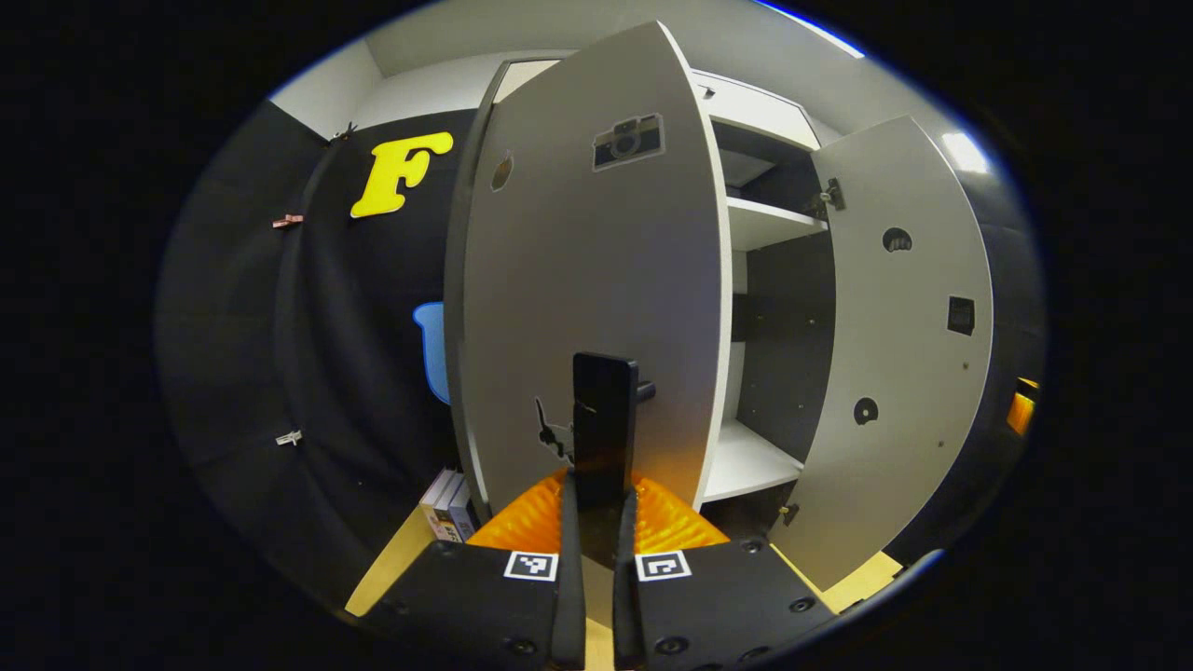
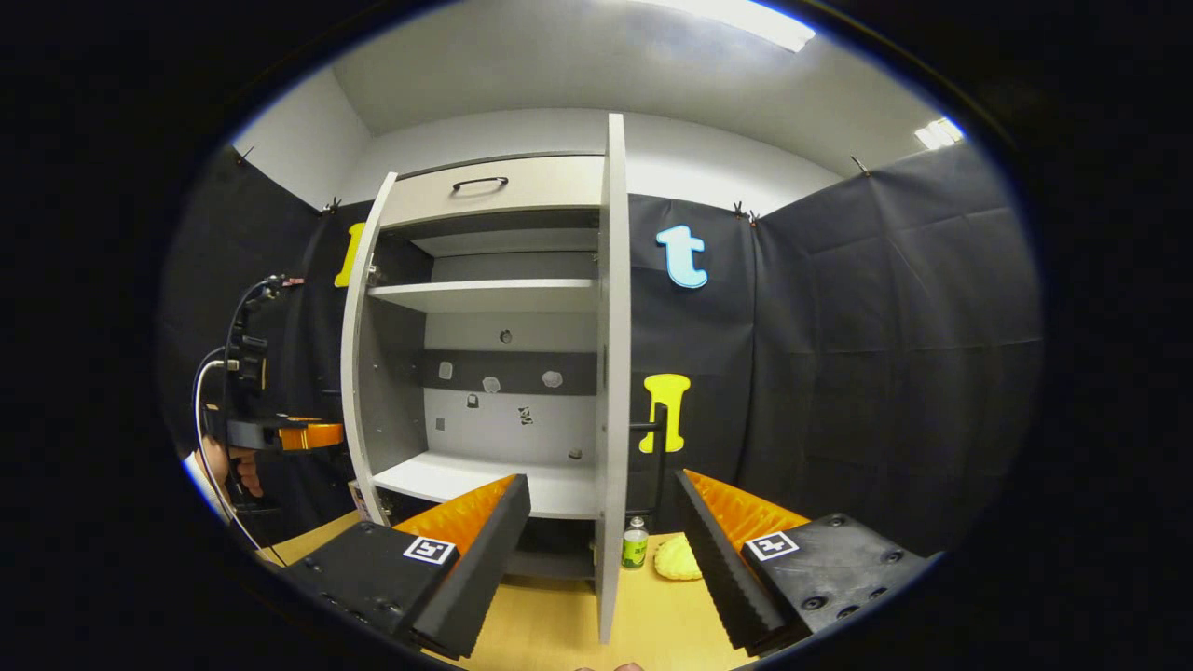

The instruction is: Open the right door of the double-door shoe cabinet with the right hand, and open the left door with the left hand.

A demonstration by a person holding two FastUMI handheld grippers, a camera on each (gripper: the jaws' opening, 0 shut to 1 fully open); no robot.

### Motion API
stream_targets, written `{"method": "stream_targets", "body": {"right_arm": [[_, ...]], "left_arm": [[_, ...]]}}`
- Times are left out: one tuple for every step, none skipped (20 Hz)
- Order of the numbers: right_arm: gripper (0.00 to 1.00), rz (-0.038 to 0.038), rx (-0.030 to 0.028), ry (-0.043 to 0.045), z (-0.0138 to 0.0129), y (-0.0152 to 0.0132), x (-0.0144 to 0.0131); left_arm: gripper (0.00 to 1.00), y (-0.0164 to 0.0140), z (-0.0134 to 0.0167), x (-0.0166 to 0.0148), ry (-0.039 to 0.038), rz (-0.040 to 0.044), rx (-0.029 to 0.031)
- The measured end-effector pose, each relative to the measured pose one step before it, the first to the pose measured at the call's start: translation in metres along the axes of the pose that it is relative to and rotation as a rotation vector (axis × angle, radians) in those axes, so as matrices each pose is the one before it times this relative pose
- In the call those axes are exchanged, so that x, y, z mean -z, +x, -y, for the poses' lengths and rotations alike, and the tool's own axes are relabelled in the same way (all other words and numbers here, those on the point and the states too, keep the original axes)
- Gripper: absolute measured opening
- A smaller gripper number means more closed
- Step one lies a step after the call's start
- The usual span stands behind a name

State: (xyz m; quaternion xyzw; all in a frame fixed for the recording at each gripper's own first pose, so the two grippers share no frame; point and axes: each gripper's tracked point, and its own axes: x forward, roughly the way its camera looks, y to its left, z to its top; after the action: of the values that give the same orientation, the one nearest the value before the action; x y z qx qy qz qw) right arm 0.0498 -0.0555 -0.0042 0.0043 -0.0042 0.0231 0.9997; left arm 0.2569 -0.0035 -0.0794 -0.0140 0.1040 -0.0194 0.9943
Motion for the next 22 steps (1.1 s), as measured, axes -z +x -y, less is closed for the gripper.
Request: {"method": "stream_targets", "body": {"right_arm": [[0.97,-0.00024,-0.00149,0.00187,-0.00538,-0.00083,0.00043],[0.97,0.00087,-0.00088,0.00085,-0.00352,-0.00139,0.00028],[0.97,0.00013,0.00007,0.00107,-0.00282,0.00058,0.00044],[0.97,0.00001,-0.00076,0.00169,-0.0028,0.00046,0.00034],[0.97,0.00136,-0.00034,-0.00052,-0.00613,-0.00034,-0.00001],[0.97,-0.00035,0.00088,-0.00218,-0.00497,-0.00129,0.00065],[0.97,0.00105,-0.00042,0.0003,-0.00443,-0.00238,0.00011],[0.97,0.00027,-0.00318,0.0016,-0.00514,-0.00064,-0.00015],[0.97,0.00143,-0.00145,0.00068,-0.00454,0.00023,-0.0001],[0.97,-0.00029,-0.00295,-0.00061,-0.00524,0.00016,0.00034],[0.97,-0.00105,-0.00241,-0.00088,-0.0041,0.00026,0.00039],[0.97,-0.00115,-0.0045,-0.00188,-0.00483,-0.00018,0.00024],[0.97,0.00072,-0.00335,-0.00242,-0.00473,-0.00028,-0.00012],[0.97,0.00198,-0.00368,-0.00305,-0.00407,-0.0003,-0.00022],[0.97,0.00091,-0.00195,-0.0015,-0.0041,-0.00016,0.00005],[0.97,-0.00018,-0.00501,0.00099,-0.00433,0.0005,-0.00071],[0.97,-0.00104,-0.00409,0.00124,-0.00415,0.00008,0.00038],[0.97,0.00073,-0.0058,-0.00001,-0.00471,-0.00029,-0.00012],[0.97,-0.0007,-0.00489,-0.00206,-0.00439,0.00041,0.00006],[0.97,-0.00176,-0.00455,-0.00195,-0.00398,-0.00003,0.00082],[0.97,-0.00188,-0.00437,-0.00097,-0.00406,-0.00011,0.00089],[0.97,-0.00083,-0.00291,-0.00035,-0.00286,-0.00052,0.00018]], "left_arm": [[0.16,-0.00316,-0.00137,-0.00003,0.00285,-0.00145,0.00843],[0.16,-0.00132,-0.00097,0.00099,-0.0001,-0.00203,0.00653],[0.16,-0.00057,-0.00113,0.00044,-0.00203,0.0015,0.00584],[0.16,-0.00048,-0.00105,-0.00028,-0.00036,0.00106,0.00411],[0.16,-0.00022,-0.00016,-0.0002,0.0008,0.002,0.00588],[0.16,-0.00005,-0.0002,0.00024,0.00174,0.00216,0.00698],[0.16,-0.00125,-0.00132,-0.00021,0.00162,0.00001,0.0069],[0.16,-0.00083,-0.00094,-0.00036,0.00024,0.00138,0.0051],[0.16,-0.00085,-0.00086,0.00047,-0.00341,-0.00044,0.00362],[0.16,-0.00102,-0.00087,-0.00023,-0.00645,0.00272,0.0033],[0.16,-0.00064,-0.00114,0.00042,-0.00556,0.00092,-0.00043],[0.15,-0.0007,-0.00187,-0.00008,-0.00078,0.00196,-0.00497],[0.15,0.00013,-0.00146,0.00007,0.002,0.00249,-0.00796],[0.16,-0.00085,-0.00337,-0.00034,0.00159,0.00345,-0.00739],[0.16,-0.00096,-0.00336,-0.00061,-0.00276,0.00349,-0.00799],[0.16,-0.00094,-0.00263,-0.00049,-0.00589,0.0023,-0.00723],[0.15,0.00005,-0.00138,0.00082,-0.00407,0.00122,-0.00781],[0.14,-0.00043,-0.00385,-0.0012,0.00108,0.00299,-0.01318],[0.13,-0.00096,-0.00586,-0.00031,0.00567,0.00323,-0.01313],[0.12,-0.00058,-0.00539,-0.00068,0.0034,0.00276,-0.01331],[0.12,-0.00115,-0.00536,0.00072,0.00237,-0.00202,-0.01661],[0.09,-0.00142,-0.00607,0.00073,0.00244,-0.0034,-0.02327]]}}
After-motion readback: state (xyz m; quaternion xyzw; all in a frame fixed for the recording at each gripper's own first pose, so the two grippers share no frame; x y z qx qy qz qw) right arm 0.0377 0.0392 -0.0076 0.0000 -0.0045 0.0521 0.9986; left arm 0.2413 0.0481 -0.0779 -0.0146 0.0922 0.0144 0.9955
